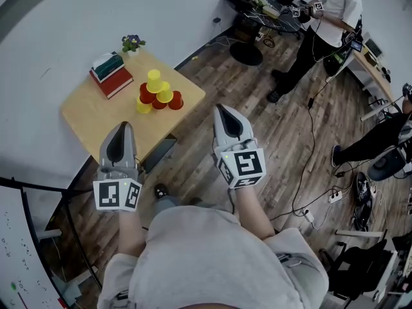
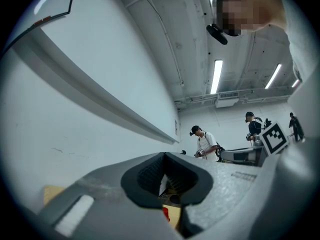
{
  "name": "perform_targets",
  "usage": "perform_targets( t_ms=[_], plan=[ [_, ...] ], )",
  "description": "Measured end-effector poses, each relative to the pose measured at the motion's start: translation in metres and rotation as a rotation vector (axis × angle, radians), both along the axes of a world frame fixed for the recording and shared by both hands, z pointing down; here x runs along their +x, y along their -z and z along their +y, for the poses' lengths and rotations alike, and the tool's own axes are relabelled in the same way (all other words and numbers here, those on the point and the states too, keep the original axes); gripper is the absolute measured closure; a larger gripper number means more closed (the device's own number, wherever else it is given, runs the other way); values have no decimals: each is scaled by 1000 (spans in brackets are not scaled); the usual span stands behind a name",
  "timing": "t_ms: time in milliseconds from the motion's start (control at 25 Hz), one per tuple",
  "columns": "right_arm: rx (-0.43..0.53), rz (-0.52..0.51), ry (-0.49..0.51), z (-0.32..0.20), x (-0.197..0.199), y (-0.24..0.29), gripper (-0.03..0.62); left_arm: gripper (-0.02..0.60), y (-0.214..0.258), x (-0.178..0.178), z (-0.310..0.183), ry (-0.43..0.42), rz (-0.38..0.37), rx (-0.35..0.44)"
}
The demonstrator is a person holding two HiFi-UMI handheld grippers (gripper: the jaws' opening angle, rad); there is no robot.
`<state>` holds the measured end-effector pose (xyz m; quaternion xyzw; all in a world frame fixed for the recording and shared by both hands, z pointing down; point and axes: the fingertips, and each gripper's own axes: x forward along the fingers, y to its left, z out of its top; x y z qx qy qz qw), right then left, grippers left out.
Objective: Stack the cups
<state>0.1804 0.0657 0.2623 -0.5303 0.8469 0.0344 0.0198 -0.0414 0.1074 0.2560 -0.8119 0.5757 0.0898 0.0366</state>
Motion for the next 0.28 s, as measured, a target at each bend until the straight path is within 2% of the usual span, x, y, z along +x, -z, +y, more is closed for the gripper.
perform_targets(
  t_ms=[280],
  plan=[
    [3,-5,16,4,2,0,592,577,0,8,2,0,-6,-1]
  ],
)
